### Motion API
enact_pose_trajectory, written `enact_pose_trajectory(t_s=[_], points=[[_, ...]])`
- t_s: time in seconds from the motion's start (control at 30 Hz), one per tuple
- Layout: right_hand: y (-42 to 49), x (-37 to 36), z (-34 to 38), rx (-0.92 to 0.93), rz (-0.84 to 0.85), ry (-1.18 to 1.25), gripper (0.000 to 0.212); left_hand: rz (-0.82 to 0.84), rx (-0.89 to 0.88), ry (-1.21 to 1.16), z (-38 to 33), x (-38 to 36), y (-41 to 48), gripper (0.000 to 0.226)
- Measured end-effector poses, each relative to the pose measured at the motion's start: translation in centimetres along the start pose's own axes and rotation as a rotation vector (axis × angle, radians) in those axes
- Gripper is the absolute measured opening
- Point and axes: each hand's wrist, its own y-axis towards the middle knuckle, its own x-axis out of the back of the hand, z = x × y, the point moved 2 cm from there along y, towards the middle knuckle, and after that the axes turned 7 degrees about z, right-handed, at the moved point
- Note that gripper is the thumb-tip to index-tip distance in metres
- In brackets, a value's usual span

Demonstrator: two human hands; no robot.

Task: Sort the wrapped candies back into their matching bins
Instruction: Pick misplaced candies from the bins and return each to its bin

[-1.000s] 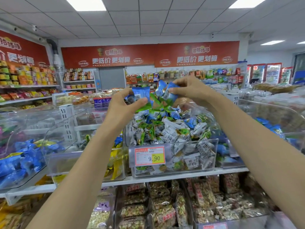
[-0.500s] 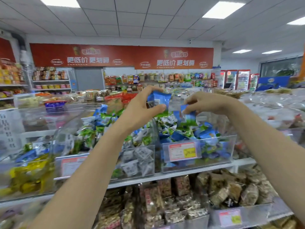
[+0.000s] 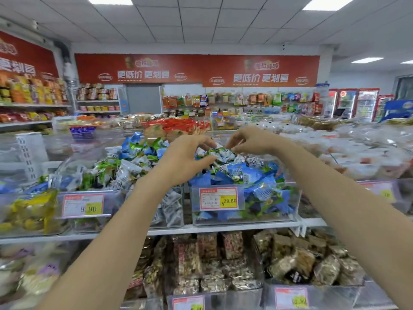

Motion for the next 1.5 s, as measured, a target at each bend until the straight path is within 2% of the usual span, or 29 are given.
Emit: enact_pose_trajectory(t_s=[0.1,0.2,0.33,0.4,0.5,0.6,0.7,0.87,0.93,1.03,1.17,1.27,1.37,1.43,1.5], points=[[2.1,-1.5,-0.4,-0.055,0.171,-0.041,0.028,-0.047,-0.022,-0.014,0.1,0.2,-0.1,0.018],[4.1,-3.2,-1.3,-0.133,0.323,-0.117,0.033,-0.077,-0.040,-0.037,0.6,0.8,0.3,0.015],[4.7,-3.5,-1.7,-0.157,0.365,-0.173,0.012,-0.058,-0.032,-0.116,1.2,1.8,1.6,0.016],[4.6,-2.5,-1.9,-0.109,0.331,-0.157,0.028,-0.033,-0.018,-0.116,1.4,2.1,2.5,0.015],[4.1,-0.4,-1.8,-0.056,0.184,0.060,0.026,0.033,0.039,-0.122,2.1,2.2,3.9,0.019],[3.1,1.4,-0.8,0.031,0.083,0.346,0.023,0.047,0.087,-0.172,2.5,1.9,5.2,0.036],[2.7,2.3,0.3,0.129,0.103,0.457,0.025,0.058,0.154,-0.217,2.7,1.5,6.2,0.053],[3.9,2.7,-0.3,0.118,0.047,0.620,0.017,-0.031,0.159,-0.401,3.8,1.5,7.0,0.041],[5.1,1.9,-1.7,0.023,0.038,0.553,0.021,-0.043,0.197,-0.442,4.4,1.9,6.9,0.036],[6.9,-0.4,-3.1,-0.114,0.113,0.237,0.033,-0.026,0.235,-0.463,5.1,2.0,6.6,0.034],[8.3,-2.3,-3.1,-0.163,0.176,0.016,0.054,-0.030,0.230,-0.519,5.9,2.0,6.4,0.026],[8.5,-2.5,-3.2,-0.239,0.238,-0.063,0.047,-0.025,0.229,-0.568,6.1,2.1,6.2,0.026],[8.3,-2.1,-3.3,-0.219,0.262,-0.123,0.031,-0.024,0.249,-0.574,6.0,2.2,6.0,0.026],[8.2,-1.4,-3.6,-0.196,0.192,-0.078,0.021,-0.026,0.268,-0.575,5.9,2.2,6.0,0.027],[7.8,-0.5,-3.4,-0.154,0.063,0.002,0.020,-0.028,0.269,-0.574,6.0,2.2,6.0,0.026]])
